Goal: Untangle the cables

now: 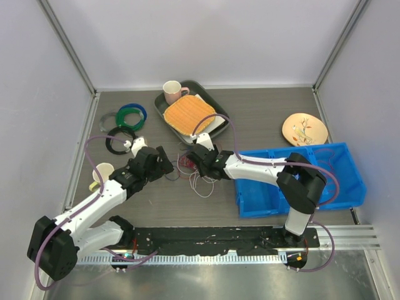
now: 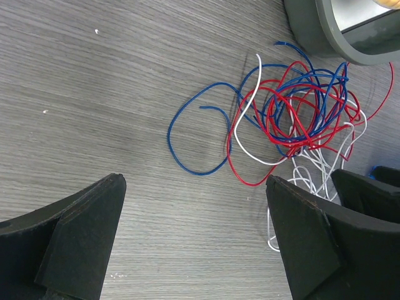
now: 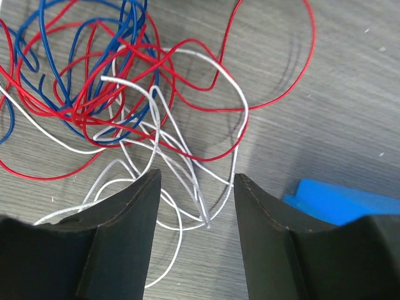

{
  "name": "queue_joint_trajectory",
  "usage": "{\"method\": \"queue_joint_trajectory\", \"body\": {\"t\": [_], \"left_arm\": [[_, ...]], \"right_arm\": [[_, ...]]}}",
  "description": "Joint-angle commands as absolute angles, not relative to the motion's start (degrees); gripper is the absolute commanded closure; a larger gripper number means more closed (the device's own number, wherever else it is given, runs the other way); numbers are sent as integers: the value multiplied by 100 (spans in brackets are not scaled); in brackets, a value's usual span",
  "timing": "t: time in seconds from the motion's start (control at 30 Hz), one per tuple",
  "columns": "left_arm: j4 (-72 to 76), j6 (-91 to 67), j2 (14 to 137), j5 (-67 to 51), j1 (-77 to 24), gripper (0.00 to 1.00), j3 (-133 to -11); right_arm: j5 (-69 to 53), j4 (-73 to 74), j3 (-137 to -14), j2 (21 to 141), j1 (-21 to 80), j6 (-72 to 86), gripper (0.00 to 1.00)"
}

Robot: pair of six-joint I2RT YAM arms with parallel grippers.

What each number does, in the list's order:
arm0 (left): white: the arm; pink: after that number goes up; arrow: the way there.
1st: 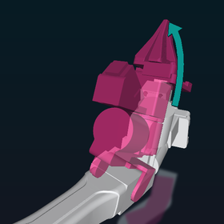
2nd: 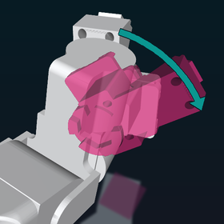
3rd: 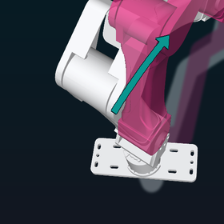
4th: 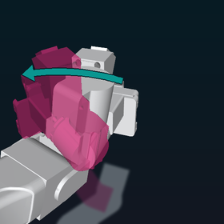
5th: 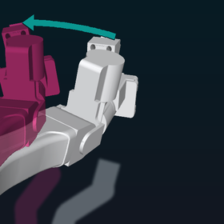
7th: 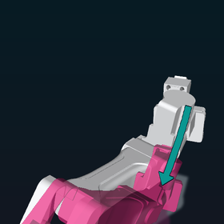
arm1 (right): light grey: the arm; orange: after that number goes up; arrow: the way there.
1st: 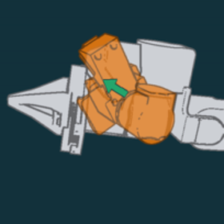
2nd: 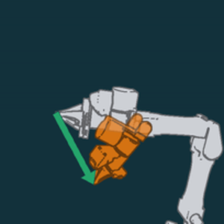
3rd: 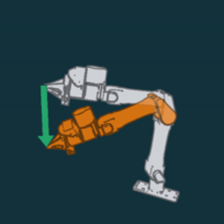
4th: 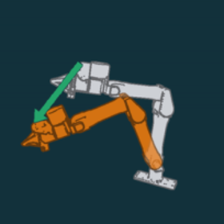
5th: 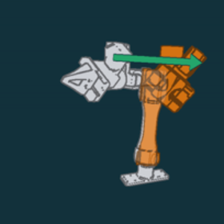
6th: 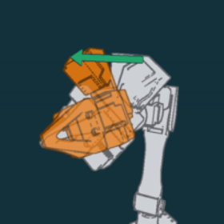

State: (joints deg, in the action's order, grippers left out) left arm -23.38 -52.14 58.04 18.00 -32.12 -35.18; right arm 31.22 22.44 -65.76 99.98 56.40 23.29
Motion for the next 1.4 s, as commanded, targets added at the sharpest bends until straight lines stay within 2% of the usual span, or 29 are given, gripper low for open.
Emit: {"method": "queue_joint_trajectory", "body": {"t": [0.0, 0.1, 0.17, 0.23, 0.3, 0.4, 0.43, 0.57, 0.63, 0.7, 0.8, 0.93, 1.1, 1.23, 1.3, 1.37], "left_arm": [[-2092, -5168, 5783, 1775, -3190, 0, -3586], [-2109, -5159, 5704, 1819, -3182, 0, -3568], [-2083, -5150, 5661, 1828, -3190, 0, -3568], [-2066, -5133, 5643, 1811, -3182, 0, -3568], [-2074, -5115, 5634, 1802, -3190, 0, -3586], [-2057, -5080, 5599, 1784, -3182, 0, -3577], [-2013, -4984, 5581, 1723, -3182, 0, -3577], [-1654, -4564, 5415, 1374, -3190, 0, -3507], [-893, -4212, 5301, 724, -3182, 0, -3393], [-345, -3798, 5265, -444, -3199, 0, -3323], [271, -3534, 5273, -1333, -3243, 0, -3427], [606, -3393, 5300, -1581, -3357, 0, -3515], [861, -3340, 5413, -1714, -3436, 0, -3516], [914, -3410, 5712, -1504, -3472, 0, -3586], [905, -3436, 5853, -1407, -3498, 0, -3638], [984, -3585, 6090, -1214, -3507, 8, -3630]], "right_arm": [[2944, 2540, -6820, 10134, 5643, 2628, 45], [3049, 2628, -6768, 10222, 5634, 2742, 48], [3102, 2698, -6768, 10239, 5634, 2777, 57], [3190, 2689, -6741, 10222, 5625, 2786, 68], [3243, 2584, -6715, 10187, 5625, 2769, 74], [3217, 2391, -6671, 10090, 5625, 2593, 89], [3199, 2347, -6645, 10046, 5634, 2558, 99], [2841, 2382, -6715, 9529, 5642, 2154, 99], [2603, 2286, -6750, 8960, 5660, 1680, 99], [2078, 2119, -6820, 8589, 5660, 1320, 99], [1348, 2092, -7232, 7991, 5660, 582, 99], [652, 2206, -8031, 7559, 5660, -94, 99], [106, 1444, -7841, 6673, 5660, -106, 99], [271, 230, -7007, 5872, 5660, 158, 99], [824, 105, -7005, 5574, 5660, 35, 99], [1682, 175, -7005, 5432, 5660, -104, 99]]}}
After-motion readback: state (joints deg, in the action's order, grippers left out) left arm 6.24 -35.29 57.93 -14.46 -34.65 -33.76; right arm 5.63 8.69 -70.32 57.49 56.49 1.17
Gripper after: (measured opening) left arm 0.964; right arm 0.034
